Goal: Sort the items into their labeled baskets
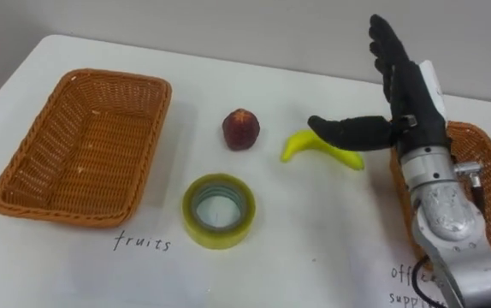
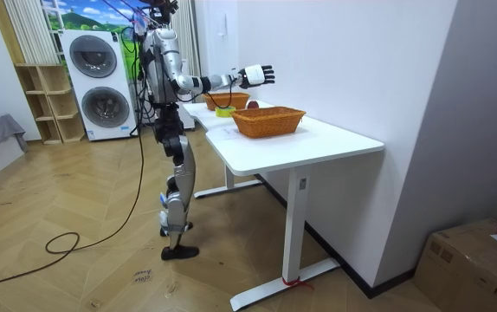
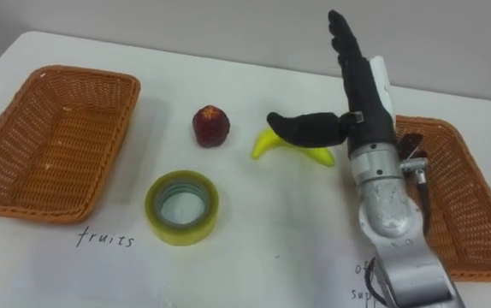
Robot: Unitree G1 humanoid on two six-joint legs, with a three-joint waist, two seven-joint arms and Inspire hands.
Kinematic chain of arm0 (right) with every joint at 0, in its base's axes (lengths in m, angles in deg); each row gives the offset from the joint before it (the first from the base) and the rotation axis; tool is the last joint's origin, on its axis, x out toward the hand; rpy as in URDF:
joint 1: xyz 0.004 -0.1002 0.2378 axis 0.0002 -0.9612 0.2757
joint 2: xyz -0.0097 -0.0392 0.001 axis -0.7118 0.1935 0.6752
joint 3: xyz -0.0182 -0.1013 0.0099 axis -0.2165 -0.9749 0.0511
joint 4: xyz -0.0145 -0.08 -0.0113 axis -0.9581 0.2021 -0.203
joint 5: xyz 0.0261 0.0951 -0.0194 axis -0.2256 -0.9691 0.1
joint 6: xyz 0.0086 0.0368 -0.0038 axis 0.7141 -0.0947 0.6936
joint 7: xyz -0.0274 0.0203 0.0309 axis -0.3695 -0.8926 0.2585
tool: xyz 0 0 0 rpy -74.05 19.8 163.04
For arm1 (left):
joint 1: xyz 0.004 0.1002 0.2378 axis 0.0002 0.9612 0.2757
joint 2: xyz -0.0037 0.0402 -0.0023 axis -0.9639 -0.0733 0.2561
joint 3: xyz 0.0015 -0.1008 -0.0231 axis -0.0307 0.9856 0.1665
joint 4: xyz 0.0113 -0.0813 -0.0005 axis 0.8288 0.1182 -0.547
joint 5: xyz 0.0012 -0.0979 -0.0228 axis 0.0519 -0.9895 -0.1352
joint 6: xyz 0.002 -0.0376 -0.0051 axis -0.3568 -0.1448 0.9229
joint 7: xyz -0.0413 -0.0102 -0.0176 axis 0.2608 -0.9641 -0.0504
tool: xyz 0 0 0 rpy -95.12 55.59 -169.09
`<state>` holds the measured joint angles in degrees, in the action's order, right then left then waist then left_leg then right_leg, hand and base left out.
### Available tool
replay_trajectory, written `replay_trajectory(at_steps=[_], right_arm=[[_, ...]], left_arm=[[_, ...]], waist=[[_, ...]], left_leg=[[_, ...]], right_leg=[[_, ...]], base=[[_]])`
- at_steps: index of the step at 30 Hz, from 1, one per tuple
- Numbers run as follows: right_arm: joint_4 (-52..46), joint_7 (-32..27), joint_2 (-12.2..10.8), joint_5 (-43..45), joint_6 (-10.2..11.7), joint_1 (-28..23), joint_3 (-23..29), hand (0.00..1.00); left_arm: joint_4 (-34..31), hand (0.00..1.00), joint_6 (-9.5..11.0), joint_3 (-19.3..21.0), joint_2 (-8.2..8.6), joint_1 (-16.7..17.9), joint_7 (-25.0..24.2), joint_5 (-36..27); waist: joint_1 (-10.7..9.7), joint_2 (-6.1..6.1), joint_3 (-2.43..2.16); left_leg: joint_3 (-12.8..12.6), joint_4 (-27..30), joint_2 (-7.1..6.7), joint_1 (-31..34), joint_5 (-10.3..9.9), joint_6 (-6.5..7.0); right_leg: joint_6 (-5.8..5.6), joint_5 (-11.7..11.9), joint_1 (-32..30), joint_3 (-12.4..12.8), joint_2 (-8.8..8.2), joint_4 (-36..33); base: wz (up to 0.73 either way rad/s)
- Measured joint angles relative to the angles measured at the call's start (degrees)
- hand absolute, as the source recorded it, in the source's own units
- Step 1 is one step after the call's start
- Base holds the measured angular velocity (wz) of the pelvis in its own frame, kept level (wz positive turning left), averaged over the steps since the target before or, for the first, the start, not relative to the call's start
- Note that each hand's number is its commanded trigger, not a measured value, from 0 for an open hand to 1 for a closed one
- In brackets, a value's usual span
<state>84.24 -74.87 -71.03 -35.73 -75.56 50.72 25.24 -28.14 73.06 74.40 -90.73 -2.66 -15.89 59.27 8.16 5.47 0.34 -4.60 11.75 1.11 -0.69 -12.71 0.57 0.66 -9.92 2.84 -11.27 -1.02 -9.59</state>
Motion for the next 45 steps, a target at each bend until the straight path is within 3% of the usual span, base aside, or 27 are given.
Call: replay_trajectory(at_steps=[9, 14, 19, 26, 32, 37, 45], right_arm=[[0.17, 1.68, -0.38, -0.46, -0.05, 0.01, -1.93, 0.00], [0.19, 1.67, -1.69, 0.53, -0.13, 0.00, -2.42, 0.00], [0.22, 1.78, -2.91, 1.99, -0.13, 0.00, -5.05, 0.00], [0.39, 3.49, -3.78, 3.65, -0.13, 0.01, -6.12, 0.00], [0.39, 3.54, -5.59, 3.67, -0.28, 0.01, -6.34, 0.00], [1.68, 3.76, -6.40, 3.93, -0.28, 0.07, -7.00, 0.00], [2.58, 4.21, -8.33, 7.55, -0.36, 0.07, -7.60, 0.00]], left_arm=[[1.04, 0.00, -1.21, 0.01, 0.41, 0.33, -0.07, 0.00], [1.07, 0.00, -2.05, -0.02, 0.67, 0.44, -0.25, 0.16], [1.07, 0.00, -2.00, -0.01, 1.18, 0.48, -0.13, 0.16], [1.07, 0.00, -1.96, -0.08, 2.54, 0.41, -0.05, 0.16], [1.03, 0.00, -2.13, -2.31, 2.44, 0.04, -0.04, 0.12], [1.07, 0.00, -2.11, -3.39, 2.49, -0.21, -0.07, 0.07], [1.09, 0.00, -2.11, -3.81, 2.63, -0.17, -0.61, 0.08]], waist=[[0.26, -0.67, -0.13], [0.23, -0.96, -0.42], [0.37, -0.97, -0.41], [1.30, -1.19, -0.21], [1.84, -1.25, -0.09], [2.02, -1.24, 0.31], [2.15, -1.42, 0.44]], left_leg=[[-0.02, -0.03, -0.03, 0.05, 0.01, 0.01], [0.05, -0.02, -0.08, 0.01, 0.23, -0.04], [0.10, -0.02, -0.07, -0.01, 0.52, -0.06], [0.56, -0.32, 0.05, 0.08, 0.60, 0.03], [0.95, -0.25, -0.04, 0.23, 0.67, 0.12], [1.51, -0.04, -0.10, 0.44, 0.67, 0.13], [1.61, -0.18, -0.14, 0.55, 0.67, 0.12]], right_leg=[[0.00, 0.00, -0.04, -0.06, -0.04, 0.00], [0.00, 0.00, 0.04, -0.17, -0.04, -0.04], [0.10, 0.06, 0.05, -0.30, -0.10, -0.10], [0.05, 0.20, 0.07, -0.57, -0.35, -0.24], [0.04, 0.23, 0.10, -1.47, -0.48, -0.23], [0.04, 0.23, 0.10, -1.80, -0.48, -0.18], [0.03, 0.23, 0.06, -2.31, -0.41, -0.08]], base=[[0.00], [0.00], [0.00], [0.00], [0.05], [0.04], [0.01]])
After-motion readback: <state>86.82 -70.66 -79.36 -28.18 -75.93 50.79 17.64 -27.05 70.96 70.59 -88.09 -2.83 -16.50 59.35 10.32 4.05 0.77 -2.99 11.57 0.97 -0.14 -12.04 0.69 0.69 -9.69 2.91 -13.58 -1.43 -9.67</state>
